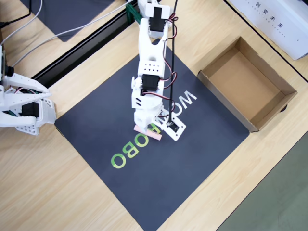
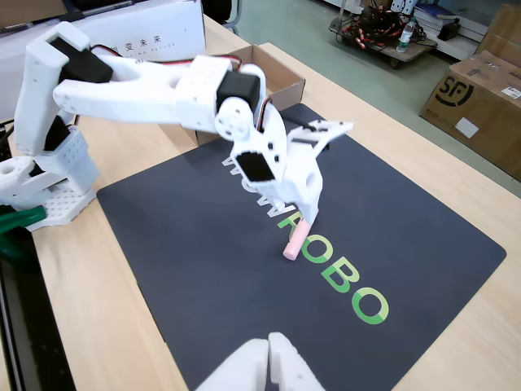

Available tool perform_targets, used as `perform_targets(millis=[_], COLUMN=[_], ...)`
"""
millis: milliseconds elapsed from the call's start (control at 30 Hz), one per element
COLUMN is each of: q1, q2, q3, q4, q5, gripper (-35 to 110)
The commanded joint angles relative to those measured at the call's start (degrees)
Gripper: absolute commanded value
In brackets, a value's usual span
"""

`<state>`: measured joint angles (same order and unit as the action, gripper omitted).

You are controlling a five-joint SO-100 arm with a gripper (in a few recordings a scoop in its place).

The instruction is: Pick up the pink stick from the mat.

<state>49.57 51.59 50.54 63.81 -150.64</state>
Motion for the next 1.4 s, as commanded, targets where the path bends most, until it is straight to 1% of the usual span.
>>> perform_targets(millis=[0,200,400,500,700,1133,1367], q1=[0.62,0.79,0.53,0.35,0.0,-0.18,-1.41], q2=[0.09,-4.92,-10.28,-12.04,-13.1,-13.01,-6.15], q3=[-1.76,-2.02,-5.62,-6.68,-7.29,-7.29,-7.29], q4=[-2.11,-6.94,-7.29,-7.29,-7.29,-6.33,0.44], q5=[-1.32,-1.41,-1.49,-1.58,-1.58,-1.32,1.93], gripper=[26,26,25,12,0,0,0])
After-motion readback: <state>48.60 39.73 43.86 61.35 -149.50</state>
